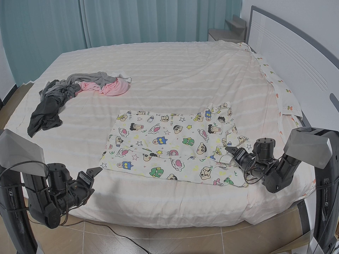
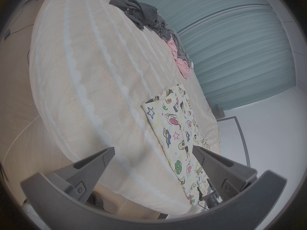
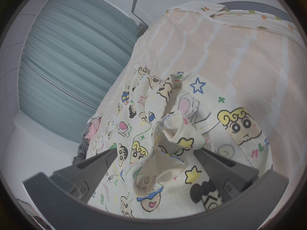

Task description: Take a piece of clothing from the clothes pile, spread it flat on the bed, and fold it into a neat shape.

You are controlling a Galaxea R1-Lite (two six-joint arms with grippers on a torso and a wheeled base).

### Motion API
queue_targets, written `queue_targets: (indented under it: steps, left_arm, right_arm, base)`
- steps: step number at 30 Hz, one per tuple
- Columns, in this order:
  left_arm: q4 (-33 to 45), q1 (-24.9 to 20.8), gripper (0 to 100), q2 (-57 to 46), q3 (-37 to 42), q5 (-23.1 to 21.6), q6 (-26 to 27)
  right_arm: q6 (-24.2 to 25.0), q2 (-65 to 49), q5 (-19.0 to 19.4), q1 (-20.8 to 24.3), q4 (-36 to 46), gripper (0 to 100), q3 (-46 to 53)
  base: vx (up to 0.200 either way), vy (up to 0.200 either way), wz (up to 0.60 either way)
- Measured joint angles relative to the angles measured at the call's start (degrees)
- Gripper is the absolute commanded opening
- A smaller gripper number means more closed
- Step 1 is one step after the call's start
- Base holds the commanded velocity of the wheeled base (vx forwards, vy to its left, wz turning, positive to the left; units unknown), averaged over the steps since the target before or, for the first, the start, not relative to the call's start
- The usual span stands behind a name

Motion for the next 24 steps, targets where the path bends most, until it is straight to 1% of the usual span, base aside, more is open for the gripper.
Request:
queue_targets:
  steps: [5, 14, 24]
  left_arm:
    - [0.0, 0.0, 100, 0.0, -0.1, 0.9, 0.1]
    - [0.0, -0.1, 100, 0.1, -0.1, 1.0, 0.1]
    - [0.0, -0.1, 100, 0.1, -0.1, 1.0, 0.1]
  right_arm:
    - [0.0, -0.1, 0.0, -0.1, 2.8, 0, -1.4]
    - [0.0, -0.4, -0.2, -0.4, 3.1, 0, -0.7]
    - [0.0, -6.0, -0.2, -0.4, 2.2, 0, 5.5]
  base:
    - [0.0, 0.0, 0.0]
    - [0.0, 0.0, 0.0]
    - [0.0, 0.0, 0.0]
